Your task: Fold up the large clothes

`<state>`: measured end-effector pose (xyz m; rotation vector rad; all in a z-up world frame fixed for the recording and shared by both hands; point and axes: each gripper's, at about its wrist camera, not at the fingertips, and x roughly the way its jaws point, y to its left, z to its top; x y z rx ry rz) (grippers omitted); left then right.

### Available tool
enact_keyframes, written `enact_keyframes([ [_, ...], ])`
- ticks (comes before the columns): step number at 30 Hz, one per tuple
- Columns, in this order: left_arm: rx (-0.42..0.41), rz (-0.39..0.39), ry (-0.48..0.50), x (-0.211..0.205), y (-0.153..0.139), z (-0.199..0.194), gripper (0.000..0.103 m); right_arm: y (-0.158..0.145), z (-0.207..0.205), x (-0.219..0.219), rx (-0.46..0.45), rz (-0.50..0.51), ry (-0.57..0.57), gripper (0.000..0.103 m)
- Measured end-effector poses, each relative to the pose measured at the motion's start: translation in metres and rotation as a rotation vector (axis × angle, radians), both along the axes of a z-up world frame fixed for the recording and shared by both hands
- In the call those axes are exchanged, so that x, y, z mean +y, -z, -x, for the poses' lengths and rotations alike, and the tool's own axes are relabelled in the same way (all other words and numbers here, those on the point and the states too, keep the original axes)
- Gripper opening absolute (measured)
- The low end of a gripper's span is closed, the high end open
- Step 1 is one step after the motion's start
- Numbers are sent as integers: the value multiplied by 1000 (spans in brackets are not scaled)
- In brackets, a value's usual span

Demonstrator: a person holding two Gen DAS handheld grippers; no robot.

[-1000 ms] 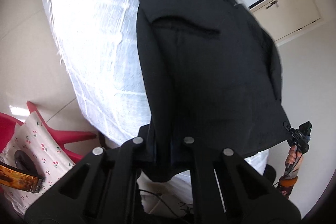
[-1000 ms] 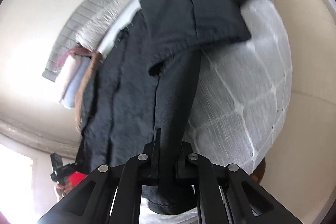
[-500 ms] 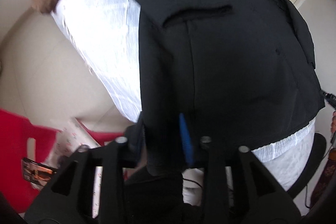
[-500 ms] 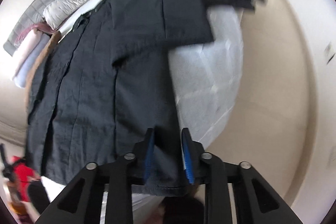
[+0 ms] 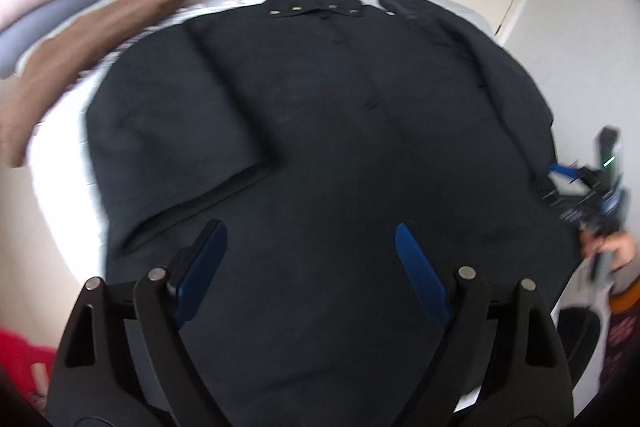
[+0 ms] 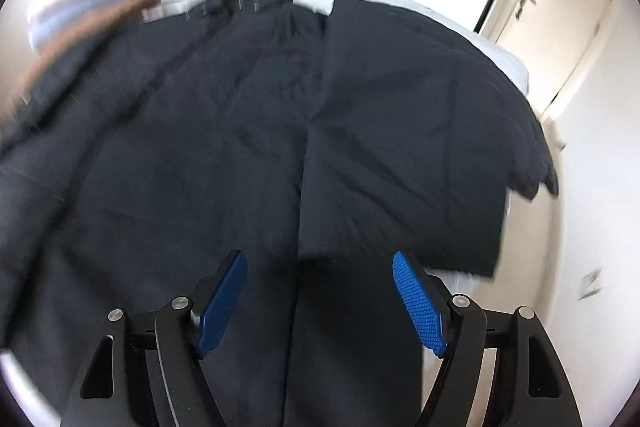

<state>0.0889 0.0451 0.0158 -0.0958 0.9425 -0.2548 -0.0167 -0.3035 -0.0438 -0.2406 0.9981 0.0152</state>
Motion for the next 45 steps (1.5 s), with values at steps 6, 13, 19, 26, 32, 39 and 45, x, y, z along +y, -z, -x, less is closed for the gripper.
enact_keyframes([
  [6, -45, 19, 22, -47, 18, -11, 86, 15, -35, -15, -53, 52, 115, 38],
  [13, -80, 58, 33, -81, 16, -35, 86, -68, -57, -43, -168, 157, 150, 11],
  [19, 32, 141, 37, -98, 38, -58, 86, -168, -110, -112, -336, 331, 376, 11],
  [26, 64, 119, 64, -118, 62, -71, 86, -194, -198, -175, -331, 506, 543, 10],
  [32, 54, 76, 81, -129, 70, -80, 86, -159, -264, -218, -207, 620, 633, 12],
  [39, 54, 59, 70, -128, 71, -81, 86, -117, -280, -256, -101, 788, 834, 45],
  [45, 60, 18, 40, -126, 67, -81, 86, -136, -255, -228, -161, 535, 712, 60],
])
